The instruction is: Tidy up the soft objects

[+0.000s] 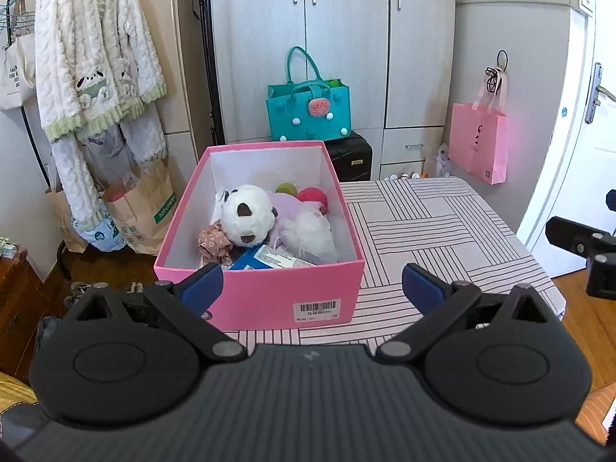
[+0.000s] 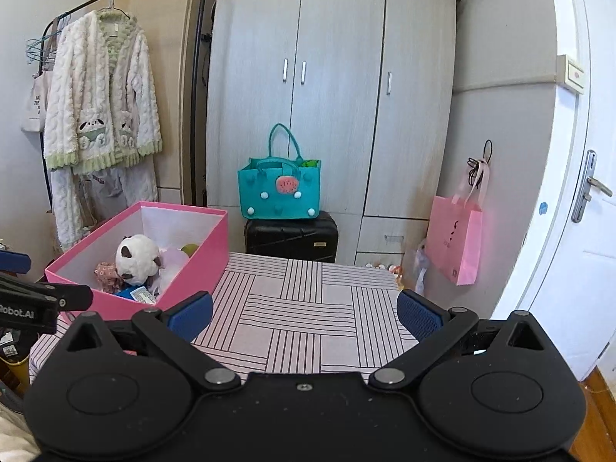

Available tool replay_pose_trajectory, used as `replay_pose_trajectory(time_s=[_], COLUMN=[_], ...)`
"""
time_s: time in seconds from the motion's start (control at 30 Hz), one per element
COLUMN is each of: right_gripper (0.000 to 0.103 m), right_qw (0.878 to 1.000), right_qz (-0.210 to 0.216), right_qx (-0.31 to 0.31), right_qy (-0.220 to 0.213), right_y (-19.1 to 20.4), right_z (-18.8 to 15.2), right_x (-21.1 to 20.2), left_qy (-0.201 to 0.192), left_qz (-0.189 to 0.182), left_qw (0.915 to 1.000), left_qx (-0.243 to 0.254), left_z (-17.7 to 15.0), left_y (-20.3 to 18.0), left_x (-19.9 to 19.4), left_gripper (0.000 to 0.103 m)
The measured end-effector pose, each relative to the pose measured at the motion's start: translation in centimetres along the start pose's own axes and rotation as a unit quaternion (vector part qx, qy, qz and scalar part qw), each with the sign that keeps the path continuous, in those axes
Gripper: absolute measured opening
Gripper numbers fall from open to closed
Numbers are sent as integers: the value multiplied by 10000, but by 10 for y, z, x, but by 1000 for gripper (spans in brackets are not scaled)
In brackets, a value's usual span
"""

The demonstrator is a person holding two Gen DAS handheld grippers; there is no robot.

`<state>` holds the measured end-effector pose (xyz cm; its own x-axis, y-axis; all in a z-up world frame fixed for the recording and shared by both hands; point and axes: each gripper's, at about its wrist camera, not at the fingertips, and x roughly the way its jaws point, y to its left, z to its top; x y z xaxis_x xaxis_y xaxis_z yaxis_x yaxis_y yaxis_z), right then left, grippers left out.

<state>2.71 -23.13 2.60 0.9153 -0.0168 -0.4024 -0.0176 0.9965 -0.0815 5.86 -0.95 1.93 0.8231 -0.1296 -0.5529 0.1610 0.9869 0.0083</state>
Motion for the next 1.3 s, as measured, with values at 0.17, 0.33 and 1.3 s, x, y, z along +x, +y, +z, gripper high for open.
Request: replay_pose_trajectory(time_s=[0.17,0.33,1.3], right_gripper=[103,103,103], right_qw=[9998,9999,9995], right_qz=[21,103,-13], right_qx=[-41,32,314], right_qy=[-184,-130,-36], right_y=[3,5,-6], right_z=[-4,-11,-22], right_x=[-6,-6,-4], left_qy=[-75,-260,-305], left_qz=[106,370,176], left_qw=[9999,9990,9994], left_qx=[-51,-71,-45], left_z=[-2,-6,-15], left_y=[-1,-3,-18], left_x=[0,-5,-10], left_gripper=[101,101,103])
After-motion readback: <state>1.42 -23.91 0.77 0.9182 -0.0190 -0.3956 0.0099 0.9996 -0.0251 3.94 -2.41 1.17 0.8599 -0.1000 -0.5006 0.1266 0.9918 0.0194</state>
